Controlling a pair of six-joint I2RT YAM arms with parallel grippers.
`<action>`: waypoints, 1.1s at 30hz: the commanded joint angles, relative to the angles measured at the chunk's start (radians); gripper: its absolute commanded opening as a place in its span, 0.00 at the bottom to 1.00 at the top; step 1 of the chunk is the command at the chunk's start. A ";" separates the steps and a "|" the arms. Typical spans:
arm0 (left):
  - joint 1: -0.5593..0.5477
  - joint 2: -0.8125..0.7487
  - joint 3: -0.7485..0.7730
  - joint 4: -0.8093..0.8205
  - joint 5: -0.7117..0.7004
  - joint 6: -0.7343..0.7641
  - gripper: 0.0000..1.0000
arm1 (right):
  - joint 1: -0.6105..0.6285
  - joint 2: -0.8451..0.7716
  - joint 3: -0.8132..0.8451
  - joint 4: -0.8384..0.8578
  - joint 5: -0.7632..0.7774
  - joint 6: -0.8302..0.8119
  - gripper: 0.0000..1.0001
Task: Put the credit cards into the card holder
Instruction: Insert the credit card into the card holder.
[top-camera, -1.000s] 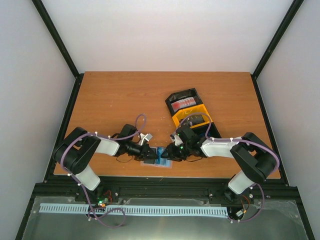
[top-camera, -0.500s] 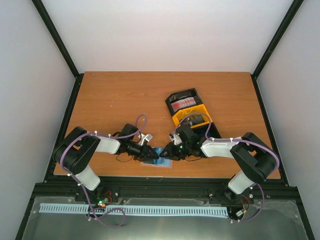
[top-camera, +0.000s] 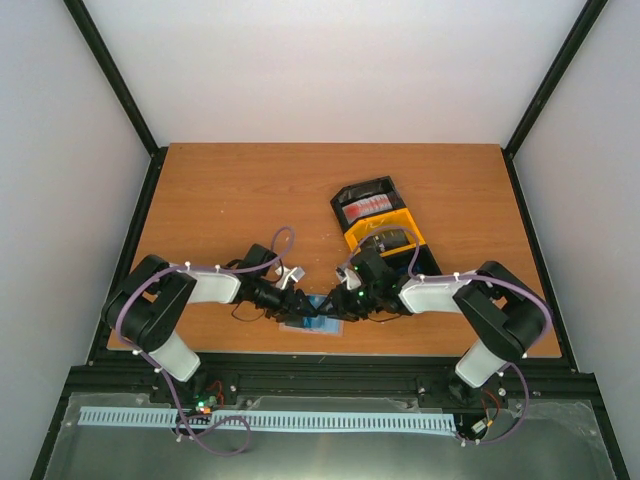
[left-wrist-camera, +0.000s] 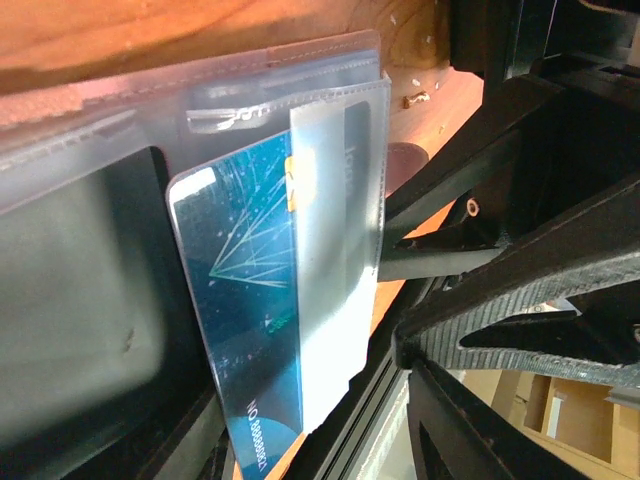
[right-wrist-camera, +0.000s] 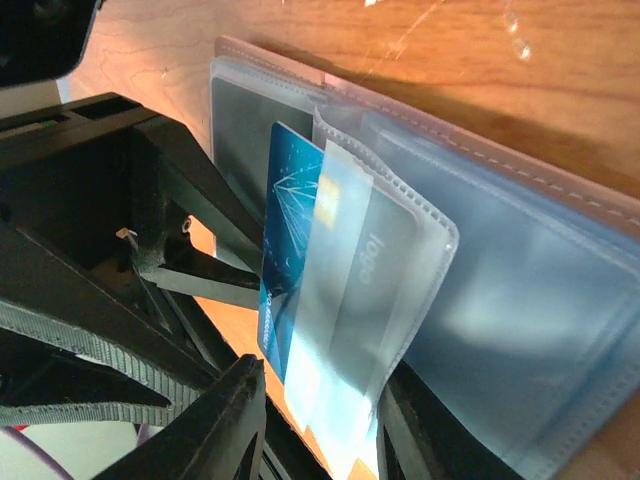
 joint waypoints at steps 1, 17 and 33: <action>-0.001 -0.003 0.032 -0.027 -0.028 0.032 0.48 | -0.002 0.021 -0.002 0.095 -0.083 0.008 0.33; -0.001 -0.002 0.036 -0.018 -0.021 0.024 0.47 | -0.002 0.062 0.030 0.115 -0.069 -0.001 0.14; 0.000 -0.150 0.074 -0.229 -0.176 0.001 0.61 | -0.002 -0.004 0.050 -0.101 0.043 -0.036 0.03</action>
